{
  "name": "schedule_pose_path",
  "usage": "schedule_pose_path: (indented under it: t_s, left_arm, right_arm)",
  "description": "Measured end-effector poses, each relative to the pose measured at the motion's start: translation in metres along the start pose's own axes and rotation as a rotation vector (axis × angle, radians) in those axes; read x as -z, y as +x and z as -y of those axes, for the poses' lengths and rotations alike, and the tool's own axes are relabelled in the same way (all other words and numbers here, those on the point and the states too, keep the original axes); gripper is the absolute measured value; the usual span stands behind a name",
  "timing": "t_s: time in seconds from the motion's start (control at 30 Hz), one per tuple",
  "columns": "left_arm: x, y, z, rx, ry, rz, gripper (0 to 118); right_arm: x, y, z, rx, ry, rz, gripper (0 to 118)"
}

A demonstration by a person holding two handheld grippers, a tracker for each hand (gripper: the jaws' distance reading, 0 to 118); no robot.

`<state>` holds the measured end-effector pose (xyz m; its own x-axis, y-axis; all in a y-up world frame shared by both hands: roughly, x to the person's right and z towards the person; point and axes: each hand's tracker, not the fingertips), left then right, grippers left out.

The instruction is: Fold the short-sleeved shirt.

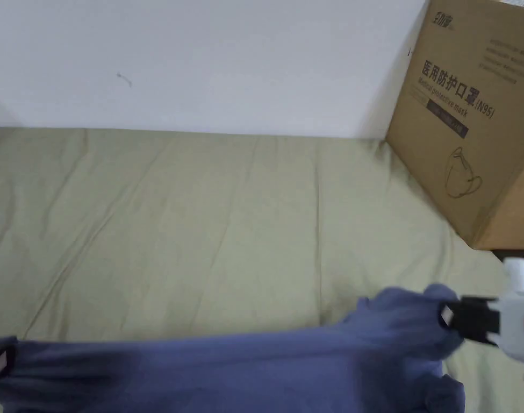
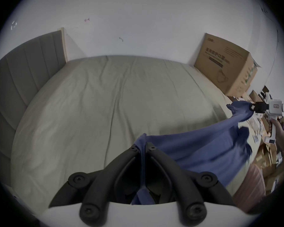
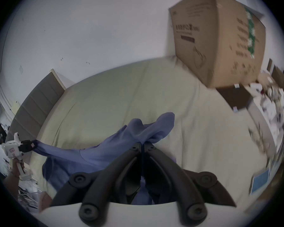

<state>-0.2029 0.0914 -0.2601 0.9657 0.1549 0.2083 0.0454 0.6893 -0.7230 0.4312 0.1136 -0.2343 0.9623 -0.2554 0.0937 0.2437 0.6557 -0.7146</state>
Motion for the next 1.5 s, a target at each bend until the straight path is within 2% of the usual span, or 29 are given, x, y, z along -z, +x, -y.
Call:
schedule_pose_path:
  t_s: [0.03, 0.17, 0.23, 0.27, 0.3, 0.33, 0.37, 0.4, 0.43, 0.47, 0.5, 0.53, 0.57, 0.6, 0.7, 0.77, 0.83, 0.93, 0.97, 1.0, 1.03, 1.07, 1.1, 1.13, 1.17, 1.2, 1.27, 1.4, 1.5]
  left_arm:
    - [-0.008, 0.0, 0.015, -0.003, -0.03, 0.003, 4]
    - [-0.025, 0.002, 0.067, -0.043, -0.177, 0.024, 5]
    - [-0.025, 0.004, 0.083, -0.009, -0.199, 0.035, 5]
    - [-0.024, 0.004, 0.09, 0.015, -0.195, 0.024, 7]
    - [-0.022, 0.004, 0.093, 0.018, -0.193, 0.017, 19]
    - [-0.021, 0.003, 0.095, 0.014, -0.19, 0.017, 37]
    - [-0.02, 0.001, 0.095, 0.007, -0.184, 0.016, 62]
    - [-0.022, -0.001, 0.095, -0.004, -0.171, 0.011, 97]
    - [-0.026, -0.002, 0.094, -0.029, -0.155, 0.012, 115]
    - [-0.031, -0.002, 0.092, -0.051, -0.14, 0.016, 115]
    - [-0.037, -0.003, 0.09, -0.067, -0.105, 0.036, 118]
    - [-0.047, -0.001, 0.084, -0.08, -0.041, 0.061, 118]
    - [-0.054, 0.002, 0.079, -0.094, -0.025, 0.068, 116]
    - [-0.061, 0.007, 0.073, -0.099, 0.002, 0.071, 116]
    - [-0.088, 0.034, 0.055, -0.097, 0.165, 0.098, 116]
    - [-0.107, 0.058, 0.049, -0.113, 0.321, 0.058, 116]
    - [-0.125, 0.085, 0.052, -0.115, 0.539, -0.051, 116]
    - [-0.142, 0.119, 0.064, -0.06, 0.774, -0.091, 116]
    - [-0.144, 0.128, 0.066, -0.026, 0.813, -0.098, 116]
    - [-0.145, 0.134, 0.066, 0.0, 0.817, -0.095, 114]
    - [-0.143, 0.136, 0.068, 0.009, 0.789, -0.094, 109]
    - [-0.142, 0.139, 0.068, 0.007, 0.769, -0.086, 94]
    - [-0.143, 0.142, 0.069, 0.004, 0.759, -0.088, 46]
    - [-0.143, 0.143, 0.07, -0.003, 0.745, -0.082, 0]
    - [-0.142, 0.143, 0.068, -0.012, 0.717, -0.09, 0]
    - [-0.144, 0.142, 0.068, -0.006, 0.717, -0.135, 0]
    - [-0.147, 0.128, 0.069, -0.033, 0.701, -0.081, 0]
    - [-0.154, 0.107, 0.064, -0.022, 0.702, -0.138, 0]
    - [-0.148, 0.053, 0.048, -0.125, 0.548, 0.004, 0]
  right_arm:
    - [-0.012, 0.005, 0.02, 0.016, -0.023, 0.008, 2]
    - [-0.04, 0.005, 0.087, -0.044, -0.195, 0.06, 2]
    - [-0.037, 0.004, 0.108, -0.078, -0.267, 0.084, 2]
    - [-0.03, 0.007, 0.113, -0.061, -0.288, 0.075, 2]
    - [-0.026, 0.008, 0.118, -0.038, -0.292, 0.079, 2]
    - [-0.021, 0.009, 0.122, -0.019, -0.297, 0.098, 2]
    - [-0.017, 0.01, 0.124, -0.015, -0.308, 0.101, 5]
    - [-0.012, 0.016, 0.124, -0.007, -0.308, 0.098, 22]
    - [-0.014, 0.015, 0.126, -0.004, -0.295, 0.105, 38]
    - [-0.02, 0.012, 0.124, -0.024, -0.26, 0.116, 48]
    - [-0.023, 0.009, 0.122, -0.053, -0.243, 0.126, 48]
    - [-0.03, 0.006, 0.118, -0.082, -0.227, 0.139, 80]
    - [-0.038, 0.001, 0.114, -0.106, -0.192, 0.135, 106]
    - [-0.046, -0.005, 0.109, -0.114, -0.148, 0.11, 118]
    - [-0.08, -0.041, 0.091, -0.128, 0.03, 0.028, 118]
    - [-0.114, -0.07, 0.089, -0.154, 0.334, 0.023, 118]
    - [-0.146, -0.096, 0.103, -0.136, 0.702, 0.014, 118]
    - [-0.146, -0.121, 0.133, -0.099, 0.998, -0.003, 118]
    - [-0.144, -0.128, 0.132, -0.097, 0.964, 0.006, 118]
    - [-0.146, -0.134, 0.13, -0.099, 0.846, 0.053, 118]
    - [-0.143, -0.138, 0.127, -0.148, 0.742, 0.07, 117]
    - [-0.136, -0.139, 0.129, -0.198, 0.774, 0.048, 111]
    - [-0.138, -0.141, 0.134, -0.221, 0.836, 0.08, 84]
    - [-0.143, -0.145, 0.139, -0.244, 0.895, 0.143, 37]
    - [-0.145, -0.146, 0.137, -0.264, 0.906, 0.159, 0]
    - [-0.144, -0.145, 0.131, -0.259, 0.863, 0.15, 0]
    - [-0.145, -0.138, 0.129, -0.204, 0.805, 0.073, 0]
    - [-0.144, -0.129, 0.122, -0.19, 0.783, 0.117, 0]
    - [-0.15, -0.121, 0.118, -0.097, 0.736, 0.026, 0]
